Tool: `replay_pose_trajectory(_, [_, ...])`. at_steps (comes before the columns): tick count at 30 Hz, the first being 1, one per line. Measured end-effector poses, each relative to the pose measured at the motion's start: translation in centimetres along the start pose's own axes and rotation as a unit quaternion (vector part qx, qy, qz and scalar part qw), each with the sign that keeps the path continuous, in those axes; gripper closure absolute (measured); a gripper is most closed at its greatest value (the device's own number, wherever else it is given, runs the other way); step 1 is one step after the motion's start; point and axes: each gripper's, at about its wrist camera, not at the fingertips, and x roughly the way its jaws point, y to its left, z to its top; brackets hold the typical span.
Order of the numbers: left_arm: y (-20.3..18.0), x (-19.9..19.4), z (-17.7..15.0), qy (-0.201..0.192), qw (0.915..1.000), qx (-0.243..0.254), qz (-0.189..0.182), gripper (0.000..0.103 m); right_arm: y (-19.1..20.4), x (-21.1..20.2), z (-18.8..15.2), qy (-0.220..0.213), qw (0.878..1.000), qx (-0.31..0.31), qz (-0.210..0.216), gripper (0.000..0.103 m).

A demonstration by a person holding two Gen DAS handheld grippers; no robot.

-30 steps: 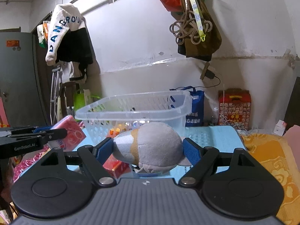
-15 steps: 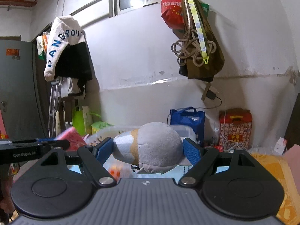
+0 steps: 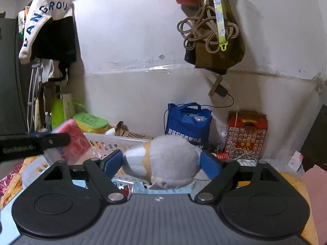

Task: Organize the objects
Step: 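Carry the box and plush over the basket and open both tools to release, then grasp the grey striped box with the left tool while the right tool grasps the red bagged item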

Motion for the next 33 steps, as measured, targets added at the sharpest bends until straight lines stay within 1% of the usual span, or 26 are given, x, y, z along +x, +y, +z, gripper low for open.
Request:
replay_pose_trajectory(1, [0.0,0.4,-0.2,0.002,1.0,0.002,-0.004,0.055,0.1,-0.1,0.0,0.0,1.0,0.002,0.003,0.0])
replay_pose_trajectory(2, [0.1,0.5,-0.3,0.003,1.0,0.002,-0.004,0.034,0.1,-0.6,0.0,-0.001,1.0,0.003,0.008,0.0])
replay_pose_trajectory(3, [0.3,0.1,-0.4,-0.002,1.0,-0.002,0.0,0.028,0.1,-1.2,0.0,-0.003,1.0,0.002,0.009,0.0])
replay_pose_trajectory(5, [0.7,-1.1,-0.7,-0.019,0.9998,0.005,-0.002,0.028,0.0,-3.2,-0.2,-0.027,1.0,0.002,-0.001,0.0])
replay_pose_trajectory(6, [0.8,-2.0,-0.9,-0.021,0.9997,0.009,-0.001,0.028,-0.1,-4.4,-0.5,-0.042,0.999,0.01,-0.007,0.0])
replay_pose_trajectory(7, [1.0,-2.8,-1.0,-0.025,0.9996,0.01,0.002,0.028,-0.3,-5.7,-1.0,-0.049,0.999,0.023,-0.007,0.0])
replay_pose_trajectory(9, [1.3,-4.8,-1.9,-0.028,0.9995,0.014,0.001,0.021,-0.9,-8.1,-3.0,-0.052,0.997,0.063,0.02,0.0])
replay_pose_trajectory(11, [1.7,-6.7,-3.7,-0.017,0.9997,0.019,0.001,0.02,-0.8,-9.6,-5.8,-0.033,0.994,0.092,0.042,0.0])
replay_pose_trajectory(12, [1.9,-7.4,-4.9,-0.008,0.9998,0.019,0.004,0.02,-0.5,-10.2,-7.4,-0.023,0.993,0.106,0.039,0.0])
replay_pose_trajectory(13, [2.1,-7.8,-6.2,0.0,0.9999,0.014,0.005,0.02,0.1,-10.5,-9.0,0.0,0.994,0.107,0.029,0.0])
replay_pose_trajectory(14, [2.3,-7.9,-7.3,0.015,0.9998,0.011,0.0,0.02,1.0,-10.7,-10.4,0.028,0.995,0.098,0.017,0.0])
replay_pose_trajectory(15, [2.4,-7.9,-8.4,0.036,0.9992,0.015,-0.009,0.02,1.8,-10.8,-11.7,0.05,0.995,0.082,0.015,0.0])
replay_pose_trajectory(16, [2.6,-7.9,-9.5,0.052,0.9984,0.019,-0.013,0.02,2.5,-10.8,-12.6,0.063,0.996,0.066,0.02,0.0])
replay_pose_trajectory(17, [2.6,-7.9,-10.3,0.063,0.9976,0.026,-0.008,0.021,3.3,-11.1,-13.3,0.071,0.996,0.045,0.026,0.0])
replay_pose_trajectory(19, [2.7,-8.1,-11.5,0.075,0.9965,0.037,0.003,0.021,4.6,-11.5,-14.1,0.066,0.997,0.01,0.031,0.0])
replay_pose_trajectory(22, [3.3,-8.7,-12.2,0.084,0.9958,0.033,-0.012,0.021,5.9,-11.4,-14.3,0.061,0.997,-0.009,0.045,0.0])
replay_pose_trajectory(24, [3.7,-8.8,-12.3,0.084,0.9958,0.034,-0.008,0.023,6.4,-11.1,-14.7,0.079,0.995,-0.015,0.063,0.006])
replay_pose_trajectory(26, [3.7,-9.0,-12.8,0.088,0.9952,0.041,-0.003,0.024,6.7,-10.6,-14.8,0.086,0.994,-0.02,0.07,0.015])
replay_pose_trajectory(27, [3.5,-8.9,-13.1,0.092,0.9948,0.045,-0.003,0.025,6.8,-10.3,-14.9,0.092,0.993,-0.02,0.072,0.017])
replay_pose_trajectory(30, [2.8,-8.8,-13.8,0.094,0.9935,0.06,-0.022,0.025,7.2,-9.7,-15.2,0.105,0.991,-0.018,0.085,0.022])
replay_pose_trajectory(31, [2.6,-8.8,-14.2,0.094,0.9932,0.064,-0.028,0.025,7.5,-9.6,-15.3,0.112,0.989,-0.026,0.09,0.03])
replay_pose_trajectory(32, [2.3,-8.8,-14.4,0.094,0.9929,0.067,-0.03,0.025,7.9,-9.6,-15.4,0.116,0.988,-0.034,0.093,0.041])
replay_pose_trajectory(33, [1.9,-8.7,-14.6,0.096,0.9923,0.072,-0.029,0.025,8.1,-9.6,-15.5,0.121,0.988,-0.045,0.088,0.048])
